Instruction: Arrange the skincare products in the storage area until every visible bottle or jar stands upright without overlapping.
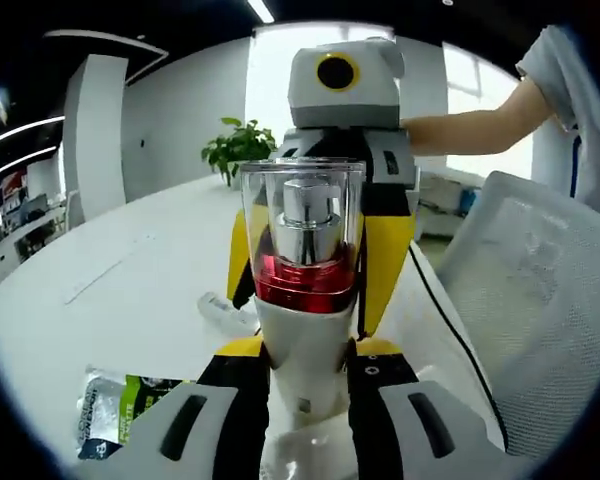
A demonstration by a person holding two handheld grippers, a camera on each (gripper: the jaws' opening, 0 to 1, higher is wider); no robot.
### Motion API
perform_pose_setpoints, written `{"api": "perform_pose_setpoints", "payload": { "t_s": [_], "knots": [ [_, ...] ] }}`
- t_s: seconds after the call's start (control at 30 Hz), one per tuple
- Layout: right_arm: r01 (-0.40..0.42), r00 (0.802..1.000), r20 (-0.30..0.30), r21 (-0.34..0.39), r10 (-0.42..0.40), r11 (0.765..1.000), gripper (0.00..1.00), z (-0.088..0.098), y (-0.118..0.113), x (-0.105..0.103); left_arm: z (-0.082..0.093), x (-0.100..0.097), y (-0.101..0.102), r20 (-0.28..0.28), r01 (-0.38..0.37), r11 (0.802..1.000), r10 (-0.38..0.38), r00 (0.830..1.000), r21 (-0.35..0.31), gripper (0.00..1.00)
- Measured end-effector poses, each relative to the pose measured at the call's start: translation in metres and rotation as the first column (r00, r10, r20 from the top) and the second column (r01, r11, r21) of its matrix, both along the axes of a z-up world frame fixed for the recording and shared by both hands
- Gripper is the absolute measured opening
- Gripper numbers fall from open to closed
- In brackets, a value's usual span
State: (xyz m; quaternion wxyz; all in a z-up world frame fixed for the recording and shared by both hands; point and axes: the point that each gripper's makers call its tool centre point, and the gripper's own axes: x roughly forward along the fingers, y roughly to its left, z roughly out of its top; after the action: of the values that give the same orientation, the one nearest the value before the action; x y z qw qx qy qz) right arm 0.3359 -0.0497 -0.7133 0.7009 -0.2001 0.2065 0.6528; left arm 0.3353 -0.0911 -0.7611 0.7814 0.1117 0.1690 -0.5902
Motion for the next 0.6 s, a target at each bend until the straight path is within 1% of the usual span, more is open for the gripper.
{"api": "perform_pose_setpoints", "payload": {
  "t_s": [0.03,0.07,0.1,0.13,0.17,0.2,0.23,0.27,0.3,0.33,0.4,0.43,0.5,0.53,0.6],
  "knots": [
    [0.001,1.0,0.0,-0.05,-0.001,0.999,0.32,0.001,-0.002,0.001,0.0,-0.001,0.0,-0.001,0.0,1.0,0.0,1.0,0.001,0.26],
    [-0.006,1.0,-0.002,-0.069,0.006,0.998,0.32,0.002,-0.002,0.0,0.0,-0.001,0.0,-0.001,0.0,1.0,0.0,1.0,0.002,0.26],
    [-0.029,1.0,-0.002,-0.109,0.029,0.994,0.31,0.003,-0.003,-0.003,0.0,-0.001,0.0,0.003,0.004,1.0,-0.004,1.0,0.004,0.26],
    [-0.037,0.999,0.008,-0.13,0.039,0.991,0.32,0.006,-0.002,-0.003,-0.001,-0.001,0.0,0.005,0.006,1.0,-0.006,1.0,0.005,0.26],
    [-0.047,0.999,0.012,-0.183,0.05,0.982,0.32,0.007,-0.003,-0.004,0.0,-0.002,-0.001,0.008,0.008,1.0,-0.008,1.0,0.006,0.26],
    [-0.064,0.998,0.015,-0.201,0.068,0.978,0.33,0.009,-0.002,-0.005,0.0,-0.003,-0.001,0.007,0.007,1.0,-0.007,1.0,0.007,0.26],
    [-0.061,0.997,0.025,-0.241,0.069,0.969,0.34,0.01,-0.001,-0.003,0.0,-0.003,-0.001,0.007,0.006,1.0,-0.006,1.0,0.006,0.26],
    [-0.091,0.994,0.042,-0.245,0.104,0.965,0.35,0.011,0.003,-0.004,-0.001,-0.002,0.0,0.006,0.003,1.0,-0.003,1.0,0.005,0.26],
    [-0.101,0.993,0.04,-0.265,0.115,0.959,0.36,0.01,0.004,-0.005,-0.001,-0.002,0.0,0.005,0.001,1.0,-0.001,1.0,0.002,0.26],
    [-0.099,0.992,0.046,-0.286,0.117,0.953,0.36,0.008,0.007,-0.004,0.0,-0.002,0.0,0.003,-0.004,1.0,0.004,1.0,-0.002,0.26],
    [-0.105,0.989,0.064,-0.355,0.136,0.929,0.33,0.002,0.005,-0.003,-0.001,-0.001,0.0,0.002,-0.007,1.0,0.007,1.0,-0.006,0.26],
    [-0.117,0.985,0.072,-0.377,0.155,0.919,0.32,0.001,0.005,-0.004,0.0,-0.002,0.0,0.008,-0.005,1.0,0.005,1.0,-0.005,0.26],
    [-0.112,0.987,0.064,-0.378,0.146,0.919,0.32,0.001,0.007,-0.005,0.0,-0.002,0.0,0.009,-0.007,1.0,0.007,1.0,-0.003,0.26],
    [-0.116,0.986,0.069,-0.39,0.155,0.913,0.33,0.002,0.006,-0.004,0.0,-0.001,0.0,0.009,-0.009,1.0,0.009,1.0,-0.004,0.26],
    [-0.115,0.985,0.075,-0.399,0.158,0.91,0.33,0.003,0.005,-0.005,0.0,0.0,0.001,0.009,-0.017,1.0,0.017,1.0,-0.004,0.26]
  ]
}}
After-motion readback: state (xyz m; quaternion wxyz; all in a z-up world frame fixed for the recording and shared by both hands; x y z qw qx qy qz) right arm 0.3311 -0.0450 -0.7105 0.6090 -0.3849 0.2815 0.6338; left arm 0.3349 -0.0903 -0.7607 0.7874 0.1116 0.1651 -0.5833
